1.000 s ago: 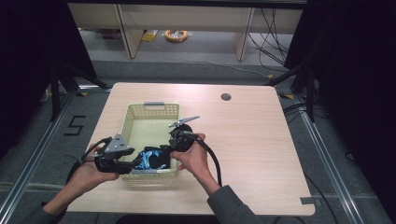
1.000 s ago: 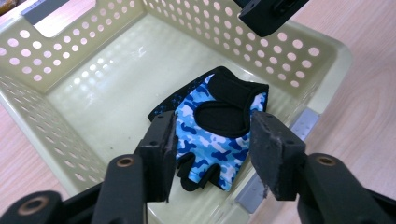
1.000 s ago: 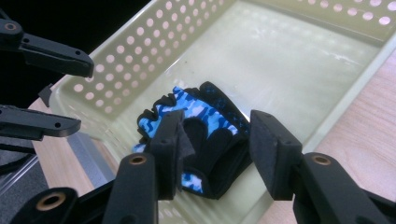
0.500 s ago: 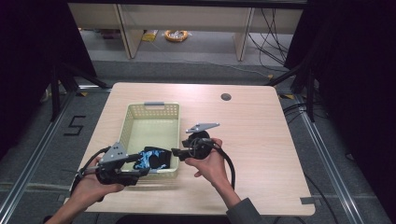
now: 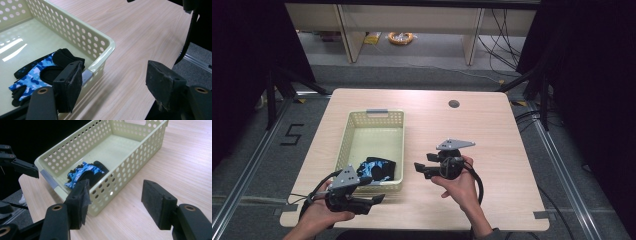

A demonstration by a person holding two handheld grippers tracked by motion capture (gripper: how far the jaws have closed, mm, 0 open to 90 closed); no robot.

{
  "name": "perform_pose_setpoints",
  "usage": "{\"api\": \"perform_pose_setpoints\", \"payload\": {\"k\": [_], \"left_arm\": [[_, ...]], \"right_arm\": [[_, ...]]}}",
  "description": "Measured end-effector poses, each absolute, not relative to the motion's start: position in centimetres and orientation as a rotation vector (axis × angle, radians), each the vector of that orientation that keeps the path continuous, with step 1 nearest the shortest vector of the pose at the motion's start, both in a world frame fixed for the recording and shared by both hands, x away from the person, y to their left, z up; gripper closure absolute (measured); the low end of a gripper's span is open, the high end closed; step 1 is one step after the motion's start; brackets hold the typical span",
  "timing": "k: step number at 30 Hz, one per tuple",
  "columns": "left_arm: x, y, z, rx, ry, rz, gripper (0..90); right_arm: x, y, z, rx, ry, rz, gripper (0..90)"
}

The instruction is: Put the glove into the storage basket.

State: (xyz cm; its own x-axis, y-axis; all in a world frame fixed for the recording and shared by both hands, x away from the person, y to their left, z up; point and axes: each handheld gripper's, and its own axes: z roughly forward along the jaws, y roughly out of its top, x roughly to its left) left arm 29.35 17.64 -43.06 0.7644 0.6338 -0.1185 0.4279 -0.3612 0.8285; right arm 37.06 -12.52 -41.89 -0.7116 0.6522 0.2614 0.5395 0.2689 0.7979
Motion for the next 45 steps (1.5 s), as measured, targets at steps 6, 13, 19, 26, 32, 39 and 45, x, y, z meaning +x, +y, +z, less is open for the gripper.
{"api": "perform_pose_setpoints", "payload": {"k": [6,13,19,26,32,39,45], "left_arm": [[28.9,17.3,-43.3,1.991,0.777,0.265,28.6],[28.1,16.8,-44.2,2.024,0.772,0.274,28.5],[27.4,16.5,-45.4,2.029,0.748,0.293,28.2],[26.5,16.8,-47.1,2.059,0.758,0.284,26.5],[25.9,16.9,-48.4,2.040,0.799,0.250,22.6],[25.5,17.4,-49.2,2.106,0.771,0.292,20.3],[24.8,17.7,-49.4,2.112,0.778,0.282,19.5]], "right_arm": [[36.1,-14.0,-42.3,1.183,2.396,1.467,39.4],[35.5,-15.8,-43.7,1.189,2.412,1.447,38.9],[34.9,-16.8,-44.5,1.231,2.406,1.453,37.1],[33.7,-18.1,-45.3,1.242,2.399,1.454,32.8],[32.9,-19.0,-46.1,1.212,2.393,1.442,30.5],[31.6,-19.5,-46.7,1.263,2.398,1.418,29.1],[30.6,-20.4,-47.2,1.226,2.409,1.390,27.6]]}}
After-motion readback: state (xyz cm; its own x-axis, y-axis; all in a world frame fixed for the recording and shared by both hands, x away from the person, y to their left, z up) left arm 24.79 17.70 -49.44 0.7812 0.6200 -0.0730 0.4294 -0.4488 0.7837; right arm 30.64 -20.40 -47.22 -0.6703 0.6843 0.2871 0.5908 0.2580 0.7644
